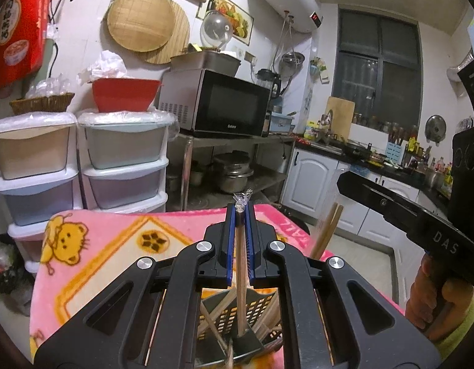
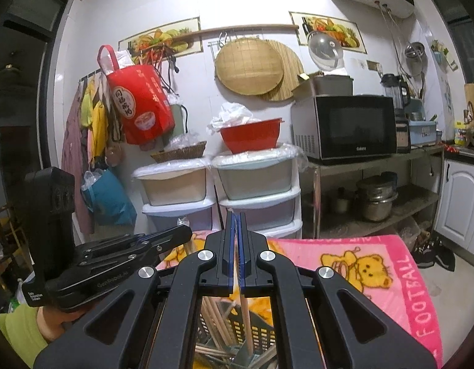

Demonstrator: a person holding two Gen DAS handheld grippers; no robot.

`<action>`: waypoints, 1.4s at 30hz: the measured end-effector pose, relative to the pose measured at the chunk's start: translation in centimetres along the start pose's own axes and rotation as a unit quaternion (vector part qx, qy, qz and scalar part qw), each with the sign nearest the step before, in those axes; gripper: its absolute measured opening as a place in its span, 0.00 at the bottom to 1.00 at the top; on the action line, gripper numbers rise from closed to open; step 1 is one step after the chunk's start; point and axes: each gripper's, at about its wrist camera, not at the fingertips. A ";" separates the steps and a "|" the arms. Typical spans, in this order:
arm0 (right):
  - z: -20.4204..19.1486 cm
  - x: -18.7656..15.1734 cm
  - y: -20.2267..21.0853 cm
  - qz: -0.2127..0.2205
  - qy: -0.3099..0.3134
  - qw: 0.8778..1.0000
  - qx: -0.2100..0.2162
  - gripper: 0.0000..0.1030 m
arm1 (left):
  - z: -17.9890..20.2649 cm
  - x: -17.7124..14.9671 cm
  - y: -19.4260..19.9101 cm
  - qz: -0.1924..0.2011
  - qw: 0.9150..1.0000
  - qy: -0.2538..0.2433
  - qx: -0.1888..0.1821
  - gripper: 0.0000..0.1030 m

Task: Organize utensils
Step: 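Lower both held chopstick pairs into the green basket slots and open both tools, then withdraw both open tools from the basket toward the last wrapped chopsticks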

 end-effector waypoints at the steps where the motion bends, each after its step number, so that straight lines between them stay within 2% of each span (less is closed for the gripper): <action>1: 0.0 -0.2 -0.1 -0.003 -0.002 1.000 0.000 0.02 | -0.1 -0.2 -0.2 -0.003 1.000 0.001 0.000 0.04; 18: 1.5 -3.8 -2.3 -0.057 -0.032 0.998 -0.008 0.03 | -0.2 -3.0 -2.3 -0.036 0.999 0.001 -0.001 0.04; 19: 1.6 -3.9 -2.3 -0.060 -0.032 0.998 -0.009 0.04 | -0.2 -3.2 -2.3 -0.038 0.999 0.001 -0.002 0.04; 20: 1.6 -4.1 -2.4 -0.064 -0.033 0.997 -0.011 0.10 | -0.2 -3.4 -2.4 -0.041 0.999 0.001 -0.002 0.05; 21: 1.7 -4.3 -2.4 -0.067 -0.034 0.997 -0.012 0.15 | -0.3 -3.6 -2.5 -0.044 0.999 0.002 -0.002 0.08; 22: 1.7 -4.5 -2.4 -0.069 -0.034 0.997 -0.015 0.27 | -0.4 -3.7 -2.5 -0.047 0.999 0.003 -0.002 0.09; 23: 1.8 -4.6 -2.3 -0.068 -0.035 0.997 -0.018 0.33 | -0.5 -3.9 -2.5 -0.048 0.999 0.005 -0.001 0.16; 24: 1.9 -4.8 -2.1 -0.068 -0.036 0.997 -0.021 0.33 | -0.6 -4.0 -2.4 -0.048 0.999 0.008 0.000 0.24; 28: 2.3 -5.2 -1.7 -0.073 -0.044 0.996 -0.023 0.42 | -0.8 -4.4 -1.8 -0.047 0.999 0.013 -0.002 0.33; 35: 2.9 -6.0 -0.4 -0.076 -0.048 0.995 -0.036 0.46 | -1.5 -4.6 -0.1 -0.036 0.999 0.029 0.003 0.64; 37: 3.1 -6.3 0.1 -0.079 -0.049 0.995 -0.041 0.46 | -2.0 -4.6 0.7 -0.032 0.999 0.037 0.006 0.66; 39: 3.2 -6.6 0.6 -0.080 -0.051 0.995 -0.043 0.46 | -2.4 -4.6 1.4 -0.026 0.999 0.043 0.008 0.77; 42: 3.4 -7.1 1.7 -0.079 -0.051 0.994 -0.048 0.48 | -3.1 -5.1 2.7 -0.022 0.998 0.052 0.017 0.85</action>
Point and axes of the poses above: each gripper's, at about its wrist camera, not at the fingertips, and y roughly against the way its jaws point, z to its right, x to its top, and after that the axes turned 3 degrees about x, right-handed
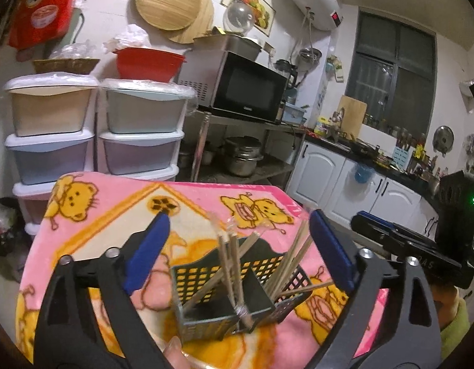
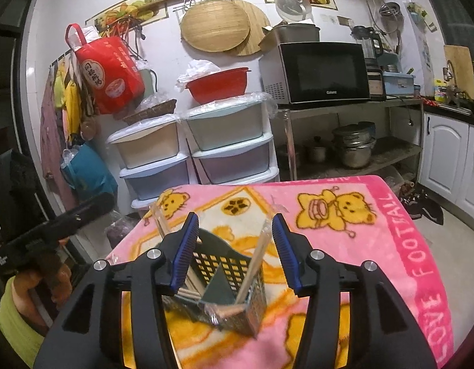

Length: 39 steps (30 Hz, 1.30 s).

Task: Organize utensils
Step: 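Withdraw both open tools from the basket toward the last wrapped chopsticks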

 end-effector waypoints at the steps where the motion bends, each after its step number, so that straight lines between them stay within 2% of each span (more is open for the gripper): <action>1: 0.0 -0.1 0.3 0.002 0.000 1.000 -0.001 0.49 | -0.3 -0.2 0.4 0.000 1.000 0.006 0.001 0.86; 10: -0.5 -1.3 3.0 0.016 0.014 1.000 -0.013 0.51 | -1.6 -2.5 2.9 -0.007 1.000 0.019 0.014 0.89; 17: -0.6 -2.8 4.2 0.009 0.019 0.999 -0.023 0.51 | -1.6 -5.1 3.9 -0.024 0.999 0.015 0.020 0.89; 28: 0.5 -6.7 5.0 -0.031 0.006 0.999 -0.043 0.52 | 0.3 -10.0 3.1 -0.080 0.996 -0.029 0.013 0.89; 39: 1.6 -10.7 4.9 -0.084 -0.008 0.995 -0.059 0.52 | 2.4 -13.5 1.2 -0.127 0.987 -0.096 0.002 0.89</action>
Point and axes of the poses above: each gripper's, at about its wrist camera, not at the fingertips, and y roughly against the way its jaws point, z to its right, x to its top, and after that the axes turned 3 degrees about x, right-handed
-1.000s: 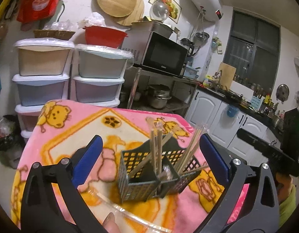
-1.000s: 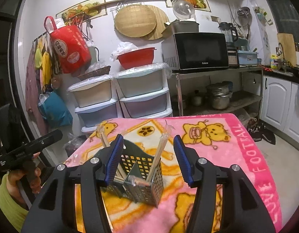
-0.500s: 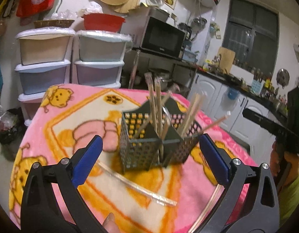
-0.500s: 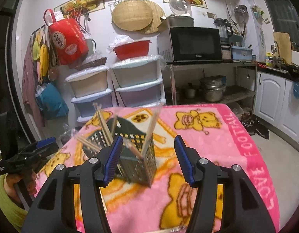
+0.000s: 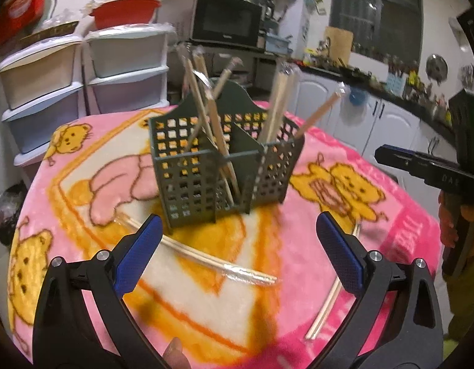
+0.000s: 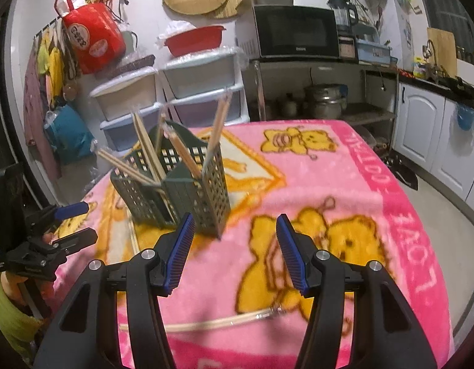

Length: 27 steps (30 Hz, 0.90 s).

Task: Organize utensils
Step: 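Withdraw both open tools from the basket toward the last wrapped chopsticks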

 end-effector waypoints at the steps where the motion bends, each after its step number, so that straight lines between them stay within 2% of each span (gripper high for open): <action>1: 0.2 -0.2 0.0 -0.002 -0.002 1.000 0.000 0.52 | 0.2 -0.1 -0.1 -0.002 1.000 -0.005 0.000 0.89; 9: 0.5 -1.7 -0.3 -0.020 -0.010 1.000 -0.001 0.52 | 1.3 -1.5 -1.2 -0.026 0.999 -0.045 0.003 0.89; 16: 0.8 -2.6 -0.7 -0.036 -0.012 0.999 -0.005 0.52 | 2.3 -2.5 -2.0 -0.050 0.994 -0.096 0.002 0.89; 20: 1.2 -3.6 -1.1 -0.050 -0.018 0.999 -0.008 0.52 | 3.0 -3.1 -2.7 -0.068 0.989 -0.128 0.003 0.89; 27: 2.0 -5.0 -1.6 -0.070 -0.029 0.997 -0.014 0.52 | 4.1 -4.1 -4.2 -0.095 0.976 -0.196 0.001 0.80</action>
Point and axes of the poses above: each gripper's, at about its wrist camera, not at the fingertips, and y roughly against the way its jaws point, z to its right, x to its top, and after that the axes turned 3 degrees about x, right-handed
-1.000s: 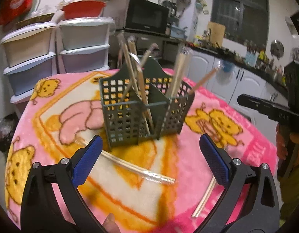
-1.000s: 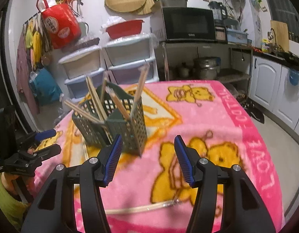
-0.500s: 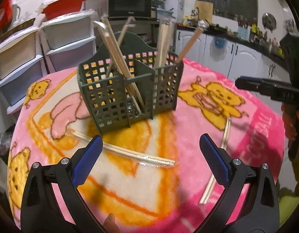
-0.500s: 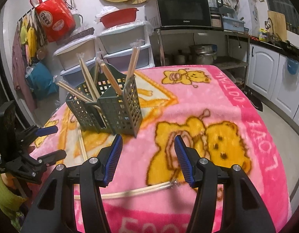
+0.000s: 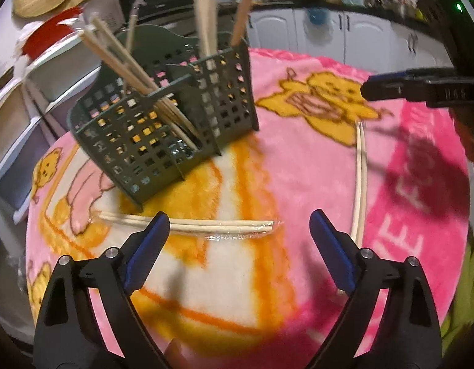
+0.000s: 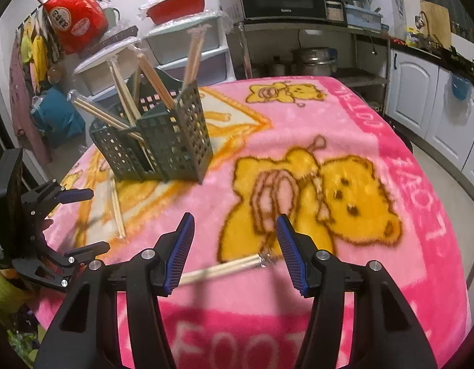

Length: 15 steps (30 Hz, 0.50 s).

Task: Organize utensils
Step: 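Withdraw both open tools from the basket toward the last wrapped chopsticks, then close the left tool on a wrapped pair while the right tool grasps another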

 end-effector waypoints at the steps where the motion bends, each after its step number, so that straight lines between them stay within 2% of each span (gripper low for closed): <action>1: 0.2 -0.1 -0.2 -0.005 -0.003 1.000 -0.001 0.52 | 0.0 0.0 -0.1 -0.001 1.000 -0.006 -0.001 0.80; 8: 1.5 -1.2 -1.8 -0.035 -0.030 0.999 -0.007 0.52 | 0.2 0.6 -1.6 -0.018 0.999 -0.046 -0.006 0.73; 15: 2.5 -2.0 -3.6 -0.063 -0.055 0.996 -0.011 0.51 | 1.2 0.5 -3.2 -0.034 0.996 -0.080 -0.022 0.59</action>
Point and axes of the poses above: each gripper's, at about its wrist camera, not at the fingertips, and y roughly against the way its jaws point, z to its right, x to its top, and after that the axes turned 3 degrees about x, right-handed
